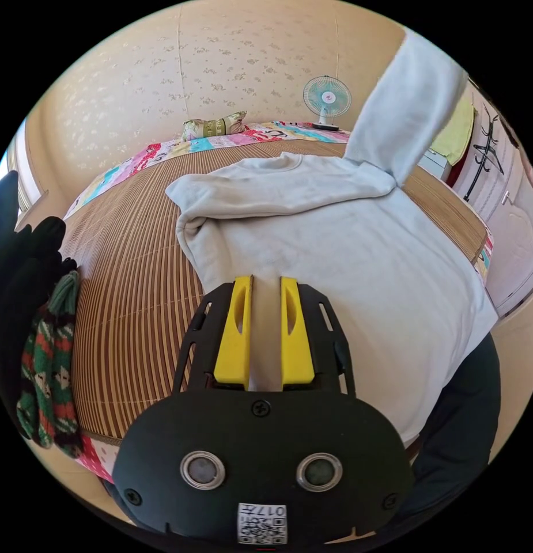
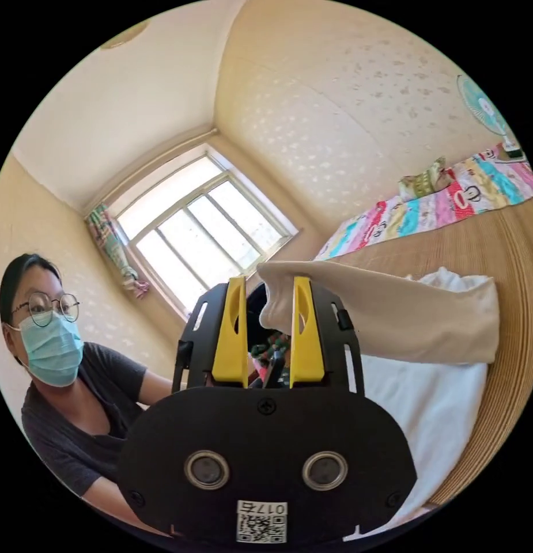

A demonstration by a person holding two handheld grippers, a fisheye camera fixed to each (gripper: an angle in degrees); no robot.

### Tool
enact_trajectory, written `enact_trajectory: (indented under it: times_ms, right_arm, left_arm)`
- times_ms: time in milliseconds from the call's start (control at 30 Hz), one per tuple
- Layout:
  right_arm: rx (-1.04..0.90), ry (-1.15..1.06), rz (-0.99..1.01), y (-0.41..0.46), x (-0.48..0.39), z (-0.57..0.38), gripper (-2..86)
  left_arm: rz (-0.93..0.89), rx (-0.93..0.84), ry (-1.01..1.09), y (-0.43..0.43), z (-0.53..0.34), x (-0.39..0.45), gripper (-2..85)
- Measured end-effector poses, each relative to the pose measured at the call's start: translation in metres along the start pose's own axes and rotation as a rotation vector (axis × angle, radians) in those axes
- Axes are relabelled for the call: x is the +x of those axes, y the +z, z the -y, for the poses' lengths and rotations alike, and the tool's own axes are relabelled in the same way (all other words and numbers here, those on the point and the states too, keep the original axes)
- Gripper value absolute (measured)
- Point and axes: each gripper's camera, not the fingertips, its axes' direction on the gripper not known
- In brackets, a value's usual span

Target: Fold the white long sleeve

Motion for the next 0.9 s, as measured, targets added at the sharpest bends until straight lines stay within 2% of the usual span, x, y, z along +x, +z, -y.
enact_trajectory:
  times_ms: [67, 133, 200, 333, 467, 600, 733, 900]
  right_arm:
    - [-0.004, 0.02, -0.065, 0.004, 0.009, -0.009, 5.1]
    - [-0.036, 0.098, -0.239, 0.008, 0.028, -0.029, 4.5]
    - [-0.064, 0.15, -0.326, 0.011, 0.046, -0.047, 4.7]
    - [-0.154, 0.217, -0.42, 0.031, 0.083, -0.075, 6.9]
    - [-0.308, 0.193, -0.468, 0.081, 0.101, -0.073, 9.8]
    - [-0.492, 0.075, -0.492, 0.159, 0.117, -0.058, 11.6]
    - [-0.714, 0.101, -0.447, 0.232, 0.162, -0.056, 12.2]
    - [-0.889, 0.138, -0.419, 0.287, 0.201, -0.078, 12.5]
  left_arm:
    - [-0.002, 0.002, -0.001, 0.001, 0.005, -0.004, 8.1]
    - [-0.002, 0.004, 0.0, 0.002, 0.009, -0.007, 8.1]
    - [0.0, 0.007, 0.002, 0.002, 0.013, -0.01, 8.1]
    - [0.004, 0.009, 0.005, 0.003, 0.021, -0.016, 8.0]
    - [0.004, 0.01, 0.006, 0.002, 0.029, -0.024, 8.0]
    - [0.004, 0.011, 0.006, 0.001, 0.036, -0.03, 8.0]
    - [0.003, 0.012, 0.006, -0.001, 0.043, -0.037, 8.0]
    - [0.005, 0.005, 0.007, 0.0, 0.051, -0.045, 8.1]
